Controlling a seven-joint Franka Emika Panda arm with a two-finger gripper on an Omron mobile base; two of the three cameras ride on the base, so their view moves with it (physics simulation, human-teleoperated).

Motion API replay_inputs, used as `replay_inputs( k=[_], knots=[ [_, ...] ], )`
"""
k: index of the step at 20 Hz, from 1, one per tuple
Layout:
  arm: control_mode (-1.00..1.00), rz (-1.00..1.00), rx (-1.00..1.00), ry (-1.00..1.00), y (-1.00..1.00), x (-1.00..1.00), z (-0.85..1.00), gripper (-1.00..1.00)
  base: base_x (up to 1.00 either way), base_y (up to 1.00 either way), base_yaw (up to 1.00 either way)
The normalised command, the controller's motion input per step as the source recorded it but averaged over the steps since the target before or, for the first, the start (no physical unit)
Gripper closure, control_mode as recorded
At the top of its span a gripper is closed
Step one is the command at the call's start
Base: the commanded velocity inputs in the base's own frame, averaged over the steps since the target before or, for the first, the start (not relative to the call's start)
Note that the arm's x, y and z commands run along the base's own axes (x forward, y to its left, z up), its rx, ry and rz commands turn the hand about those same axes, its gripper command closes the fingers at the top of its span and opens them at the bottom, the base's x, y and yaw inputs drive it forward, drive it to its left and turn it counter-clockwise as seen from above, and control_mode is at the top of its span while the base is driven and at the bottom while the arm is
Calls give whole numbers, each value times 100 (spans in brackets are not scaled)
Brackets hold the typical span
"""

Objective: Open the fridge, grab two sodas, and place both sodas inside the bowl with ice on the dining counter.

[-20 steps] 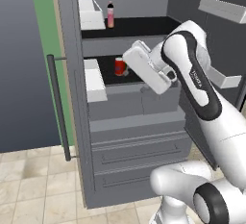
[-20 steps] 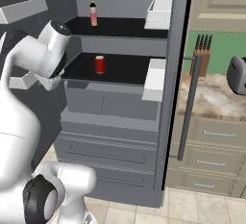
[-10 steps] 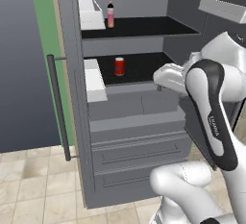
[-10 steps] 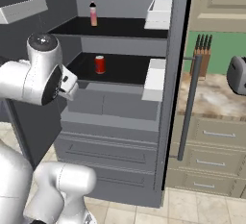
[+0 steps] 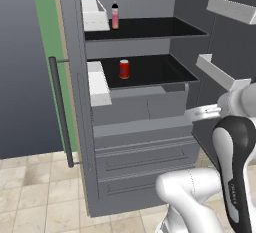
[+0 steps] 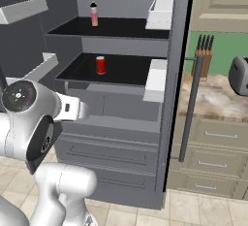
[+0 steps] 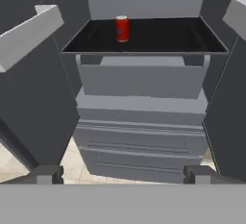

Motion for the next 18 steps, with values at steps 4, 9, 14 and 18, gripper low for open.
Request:
replay_inputs(
  k=[4,9,14,18],
  knots=[
    [-100,0,-8,-15,8,-34,-10,-100,0,0,0],
    [-100,0,-4,-1,8,-2,-6,-100,0,0,0],
    [-100,0,-1,0,6,10,-5,-100,0,0,0],
    [100,0,0,0,0,0,0,-100,55,22,-2]
  ],
)
